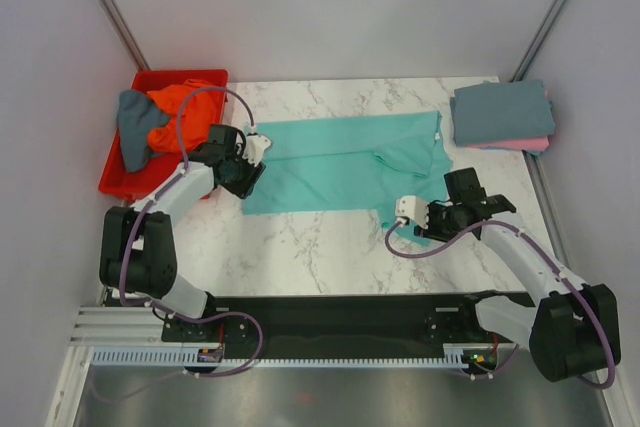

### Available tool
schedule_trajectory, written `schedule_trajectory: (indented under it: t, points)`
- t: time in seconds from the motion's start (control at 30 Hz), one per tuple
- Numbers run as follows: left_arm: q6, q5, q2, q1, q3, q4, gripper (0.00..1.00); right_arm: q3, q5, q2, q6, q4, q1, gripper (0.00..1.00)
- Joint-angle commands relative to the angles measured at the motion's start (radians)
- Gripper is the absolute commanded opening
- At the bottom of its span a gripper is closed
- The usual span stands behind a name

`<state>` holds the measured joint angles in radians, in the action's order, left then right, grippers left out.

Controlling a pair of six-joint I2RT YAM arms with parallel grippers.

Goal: Fold and stack the t-shirts
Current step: Fold the tshirt

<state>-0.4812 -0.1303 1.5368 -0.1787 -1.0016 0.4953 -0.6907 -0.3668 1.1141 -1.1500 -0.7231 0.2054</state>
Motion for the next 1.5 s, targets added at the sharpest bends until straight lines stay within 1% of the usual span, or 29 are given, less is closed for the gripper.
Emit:
schedule_trajectory:
  t: [0.0, 0.2, 0.5, 0.6, 0.67, 0.7, 0.73, 0.8, 0.83, 0.9, 1.2, 1.3, 1.33, 1.4, 1.43, 1.47]
  points:
    - [-0.019, 0.029, 0.016, -0.001, -0.069, -0.04, 0.54, 0.036, -0.037, 0.009, -0.178, -0.065, 0.043, 0.4]
    - [-0.017, 0.052, 0.046, -0.001, -0.107, -0.024, 0.54, 0.039, -0.04, 0.064, -0.212, -0.07, 0.066, 0.4]
    - [0.006, 0.047, 0.085, 0.001, -0.131, 0.023, 0.55, 0.056, -0.001, 0.148, -0.221, -0.015, 0.081, 0.4]
    - [0.09, 0.018, 0.103, 0.01, -0.132, 0.093, 0.56, 0.056, 0.019, 0.179, -0.22, -0.003, 0.084, 0.36]
    - [0.176, -0.017, 0.106, 0.019, -0.115, 0.13, 0.56, 0.053, 0.031, 0.185, -0.211, 0.011, 0.086, 0.28]
    - [0.199, -0.05, 0.108, 0.021, -0.106, 0.165, 0.56, 0.053, 0.035, 0.188, -0.202, 0.02, 0.088, 0.21]
    - [0.238, -0.06, 0.108, 0.021, -0.1, 0.173, 0.56, 0.053, 0.037, 0.188, -0.194, 0.031, 0.088, 0.18]
    - [0.262, -0.072, 0.112, 0.024, -0.074, 0.184, 0.57, 0.045, 0.037, 0.193, -0.165, 0.053, 0.088, 0.1]
    - [0.271, -0.075, 0.12, 0.025, -0.066, 0.186, 0.57, 0.042, 0.037, 0.194, -0.156, 0.057, 0.089, 0.08]
    - [0.274, -0.063, 0.131, 0.027, -0.051, 0.181, 0.57, 0.03, 0.034, 0.208, -0.134, 0.06, 0.092, 0.05]
    - [0.268, -0.048, 0.19, 0.035, -0.062, 0.177, 0.56, 0.0, 0.037, 0.222, -0.105, 0.065, 0.094, 0.05]
    - [0.274, -0.061, 0.2, 0.036, -0.063, 0.17, 0.53, -0.003, 0.032, 0.225, -0.086, 0.073, 0.1, 0.05]
    - [0.277, -0.068, 0.201, 0.036, -0.063, 0.17, 0.49, -0.003, 0.032, 0.225, -0.077, 0.077, 0.101, 0.05]
    - [0.28, -0.083, 0.2, 0.036, -0.062, 0.17, 0.45, -0.006, 0.032, 0.227, -0.071, 0.08, 0.103, 0.04]
    - [0.279, -0.086, 0.198, 0.036, -0.06, 0.172, 0.38, -0.004, 0.034, 0.225, -0.068, 0.08, 0.103, 0.03]
    - [0.274, -0.095, 0.198, 0.036, -0.055, 0.172, 0.35, -0.004, 0.035, 0.225, -0.063, 0.082, 0.103, 0.02]
